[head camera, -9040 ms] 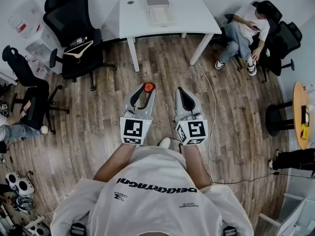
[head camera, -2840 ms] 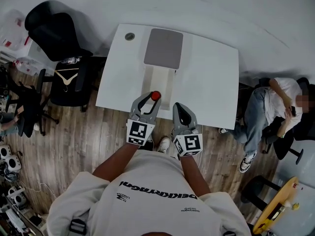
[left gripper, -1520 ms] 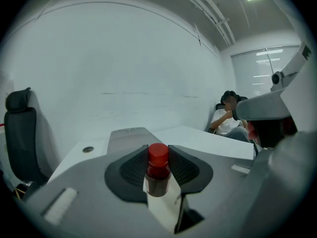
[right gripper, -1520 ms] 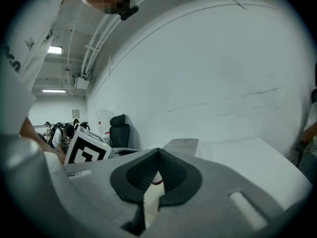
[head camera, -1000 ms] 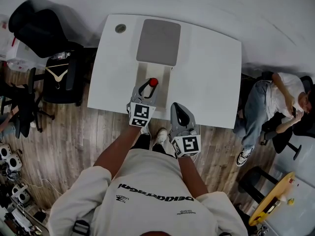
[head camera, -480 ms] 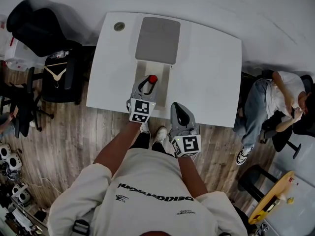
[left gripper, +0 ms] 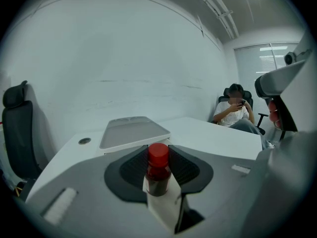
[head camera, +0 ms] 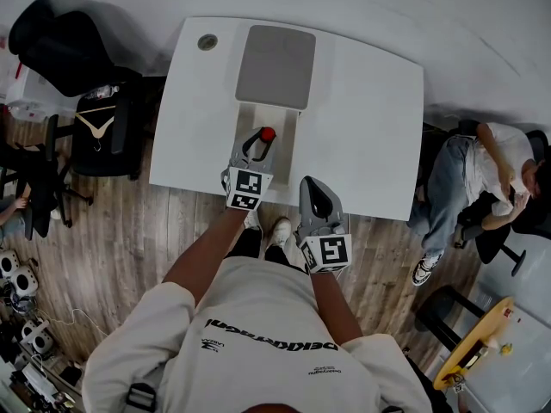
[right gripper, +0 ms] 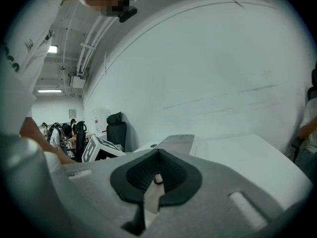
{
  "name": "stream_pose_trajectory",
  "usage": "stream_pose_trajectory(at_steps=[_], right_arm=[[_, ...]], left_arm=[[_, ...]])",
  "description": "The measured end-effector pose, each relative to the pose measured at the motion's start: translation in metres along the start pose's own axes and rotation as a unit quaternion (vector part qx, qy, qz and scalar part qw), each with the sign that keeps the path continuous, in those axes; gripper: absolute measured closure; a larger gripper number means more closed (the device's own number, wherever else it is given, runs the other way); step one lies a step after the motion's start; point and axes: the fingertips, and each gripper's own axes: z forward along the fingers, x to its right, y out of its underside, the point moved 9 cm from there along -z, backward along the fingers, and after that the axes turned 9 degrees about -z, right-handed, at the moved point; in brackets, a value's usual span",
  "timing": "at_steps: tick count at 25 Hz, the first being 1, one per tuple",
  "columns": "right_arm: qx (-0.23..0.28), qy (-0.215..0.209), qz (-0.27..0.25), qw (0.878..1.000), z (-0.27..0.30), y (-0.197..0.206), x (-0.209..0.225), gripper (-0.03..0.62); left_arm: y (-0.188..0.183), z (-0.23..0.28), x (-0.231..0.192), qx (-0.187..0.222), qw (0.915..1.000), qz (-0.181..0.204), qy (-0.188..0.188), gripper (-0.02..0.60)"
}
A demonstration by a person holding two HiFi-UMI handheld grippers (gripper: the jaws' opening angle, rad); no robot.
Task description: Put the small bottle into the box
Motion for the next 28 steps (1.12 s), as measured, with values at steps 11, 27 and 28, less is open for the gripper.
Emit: stream_pose_trajectory(at_steps=[11,27,28], right_arm=[[-0.001,0.003,0.000,1.000,0.0005,0.0019,-0.0004,0.595],[0.003,0.003,-0.001,1.000,-0.0068,-0.0019,0.0009,0.595],[0.003,0.003,-0.001,1.000,-0.0075,-0.0023,0.0011,0.595]], left_arm=[[0.0042,0.0009,0.0004,-0.004,1.0000,0.001,-0.007,0.448],[0.0015,0.0003,0.0045,-0.004,0.9998,-0.013,-0.013,0.441],[0.0017,0.0003,0.0042,-0.005,0.9998,-0.015,-0.013,0.437]])
